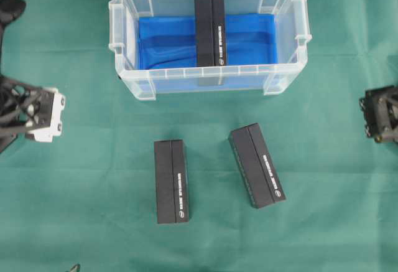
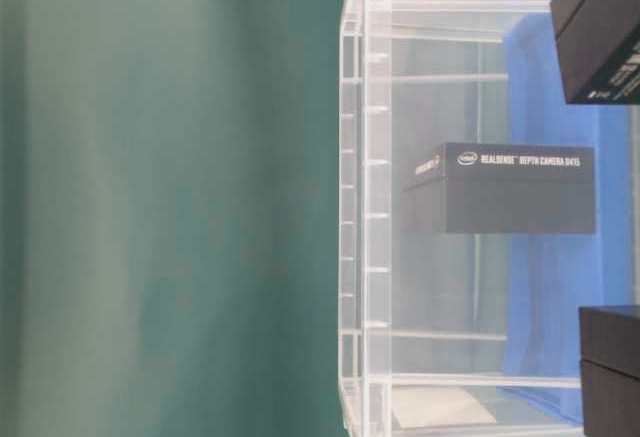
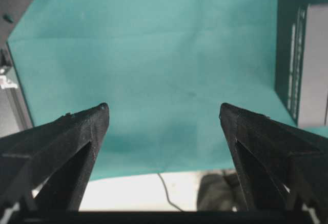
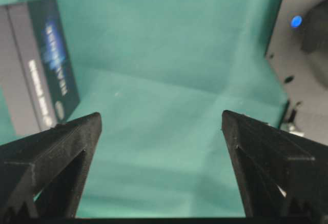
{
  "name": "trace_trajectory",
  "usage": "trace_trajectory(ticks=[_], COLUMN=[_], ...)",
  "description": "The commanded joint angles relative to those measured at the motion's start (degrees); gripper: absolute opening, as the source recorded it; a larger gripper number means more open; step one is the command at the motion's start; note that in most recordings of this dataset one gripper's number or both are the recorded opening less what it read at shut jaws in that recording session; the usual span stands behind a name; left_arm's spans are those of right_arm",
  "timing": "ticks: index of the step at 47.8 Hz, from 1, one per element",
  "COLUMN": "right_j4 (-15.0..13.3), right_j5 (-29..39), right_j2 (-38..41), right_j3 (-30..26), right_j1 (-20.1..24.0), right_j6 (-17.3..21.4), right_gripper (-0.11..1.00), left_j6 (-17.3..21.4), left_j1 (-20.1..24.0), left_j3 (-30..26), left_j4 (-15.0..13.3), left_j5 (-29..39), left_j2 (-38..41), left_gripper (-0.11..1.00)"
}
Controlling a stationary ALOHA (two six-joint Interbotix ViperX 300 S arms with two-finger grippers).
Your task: Take the box out of the case with both arms.
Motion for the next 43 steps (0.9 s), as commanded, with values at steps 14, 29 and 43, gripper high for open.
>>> trace_trajectory(ticks=[14,29,43], right_j4=[-0.35,-0.26,0.35], right_j5=[-1.05,-5.27,-6.86], right_j2=[-2.72,-2.9,-2.11], right_j3=[2.02,2.37,2.37], right_j1=[-14.94,-29.97,-36.47], right_j6=[-14.15,-28.56,-35.68], right_gripper=[0.93,0.93,0.93], left_j6=[12.22,21.88,27.16], left_j1=[12.22,21.8,26.98], left_j3=[-0.53,-0.35,-0.18], left_j4=[0.26,0.26,0.26], left_j5=[-0.18,-2.2,-3.25], left_j2=[-1.05,-0.62,-0.35], left_gripper=[0.88,0.88,0.88])
